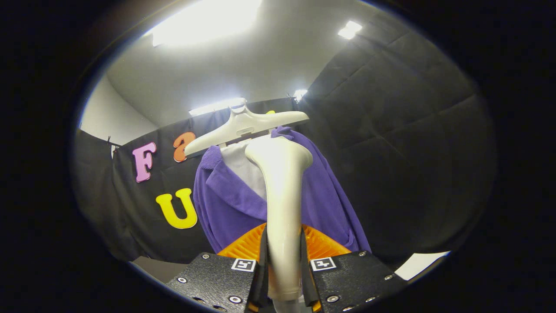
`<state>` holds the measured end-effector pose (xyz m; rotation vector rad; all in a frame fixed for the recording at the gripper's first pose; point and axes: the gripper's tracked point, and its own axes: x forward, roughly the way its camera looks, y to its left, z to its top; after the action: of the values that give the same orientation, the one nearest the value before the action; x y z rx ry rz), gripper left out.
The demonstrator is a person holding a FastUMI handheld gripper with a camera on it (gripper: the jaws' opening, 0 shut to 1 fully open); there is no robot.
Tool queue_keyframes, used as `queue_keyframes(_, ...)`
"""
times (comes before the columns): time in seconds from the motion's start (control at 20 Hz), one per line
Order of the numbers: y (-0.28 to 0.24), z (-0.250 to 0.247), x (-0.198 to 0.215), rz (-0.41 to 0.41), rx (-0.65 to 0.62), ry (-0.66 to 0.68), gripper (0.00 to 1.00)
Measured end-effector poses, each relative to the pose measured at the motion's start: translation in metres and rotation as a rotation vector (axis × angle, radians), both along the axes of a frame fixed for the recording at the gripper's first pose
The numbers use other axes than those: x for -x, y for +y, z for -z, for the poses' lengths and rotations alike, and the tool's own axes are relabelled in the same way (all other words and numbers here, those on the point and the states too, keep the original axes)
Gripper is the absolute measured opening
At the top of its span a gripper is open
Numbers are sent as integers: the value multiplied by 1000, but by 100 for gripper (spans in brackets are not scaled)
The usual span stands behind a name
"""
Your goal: Iron the clothes twice with a garment steamer, once on the left side and once on the right side.
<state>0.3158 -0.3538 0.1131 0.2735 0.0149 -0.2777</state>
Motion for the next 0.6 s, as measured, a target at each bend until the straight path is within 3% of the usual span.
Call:
queue_keyframes(0.25, -19, 18, -38, 38, 11, 23, 32)
queue_keyframes(0.6, -21, 85, -28, 50, -26, 130, 32)
